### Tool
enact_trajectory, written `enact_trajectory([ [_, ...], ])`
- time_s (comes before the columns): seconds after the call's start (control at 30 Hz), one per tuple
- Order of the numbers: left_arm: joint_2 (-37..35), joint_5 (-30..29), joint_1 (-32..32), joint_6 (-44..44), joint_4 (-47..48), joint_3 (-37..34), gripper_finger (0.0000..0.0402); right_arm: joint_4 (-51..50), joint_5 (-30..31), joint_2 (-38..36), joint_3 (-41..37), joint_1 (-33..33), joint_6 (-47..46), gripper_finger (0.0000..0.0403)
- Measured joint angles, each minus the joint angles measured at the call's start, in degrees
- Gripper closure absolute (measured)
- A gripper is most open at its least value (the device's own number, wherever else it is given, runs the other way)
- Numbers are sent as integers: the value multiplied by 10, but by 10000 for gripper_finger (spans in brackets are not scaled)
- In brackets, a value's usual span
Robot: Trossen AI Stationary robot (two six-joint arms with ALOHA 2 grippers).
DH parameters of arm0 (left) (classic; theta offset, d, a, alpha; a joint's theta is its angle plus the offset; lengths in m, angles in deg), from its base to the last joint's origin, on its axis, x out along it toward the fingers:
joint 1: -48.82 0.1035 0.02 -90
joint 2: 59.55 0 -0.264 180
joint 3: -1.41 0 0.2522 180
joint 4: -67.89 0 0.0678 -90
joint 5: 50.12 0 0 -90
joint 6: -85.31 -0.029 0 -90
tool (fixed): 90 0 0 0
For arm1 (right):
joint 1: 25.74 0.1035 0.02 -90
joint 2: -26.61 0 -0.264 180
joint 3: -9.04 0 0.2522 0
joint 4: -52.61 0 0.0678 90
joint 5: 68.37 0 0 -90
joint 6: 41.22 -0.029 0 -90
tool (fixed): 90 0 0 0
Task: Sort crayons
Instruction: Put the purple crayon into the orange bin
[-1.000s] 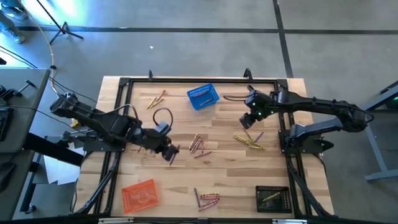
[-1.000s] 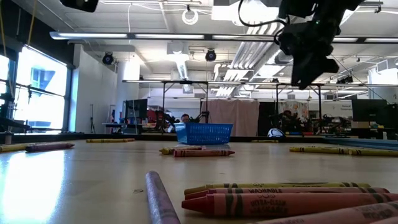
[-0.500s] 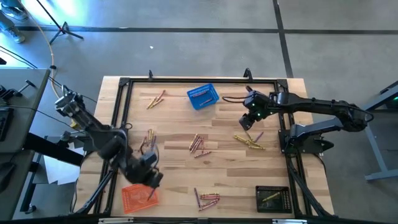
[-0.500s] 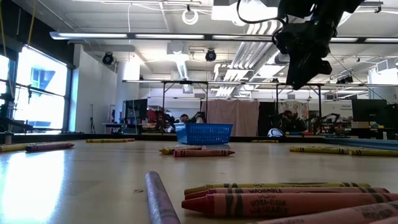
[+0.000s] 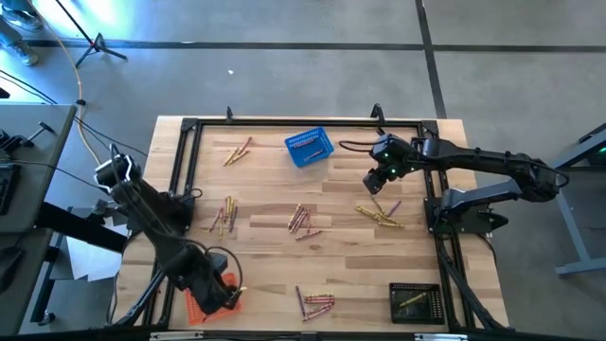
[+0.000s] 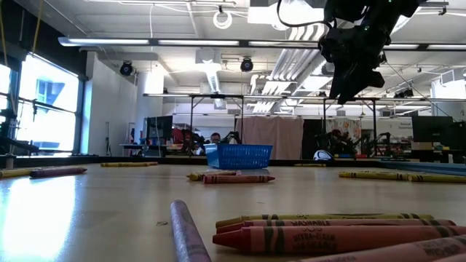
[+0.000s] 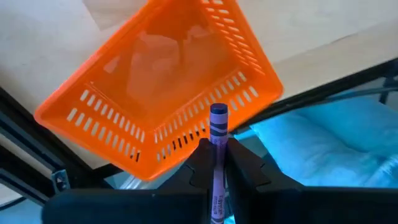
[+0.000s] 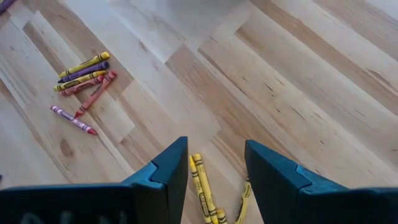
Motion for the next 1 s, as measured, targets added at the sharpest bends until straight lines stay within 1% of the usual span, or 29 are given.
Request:
enact_trajectory([
  [0.37,8,0,0,-3,11,0,330,0,0,0,0,0,11,259],
  [0.57,8,0,16,-56,42,0,319,0,0,0,0,0,14,259],
  [0.73,8,-3,64,-163,77,0,320,0,0,0,0,0,10,259],
  [0.9,8,-8,144,-283,137,0,319,0,0,0,0,-23,-11,259],
  [0.97,8,-26,180,-326,171,0,319,-1,1,0,0,-44,-17,259],
  [1.0,8,-44,200,-349,188,0,319,-2,3,0,0,-55,-15,259],
])
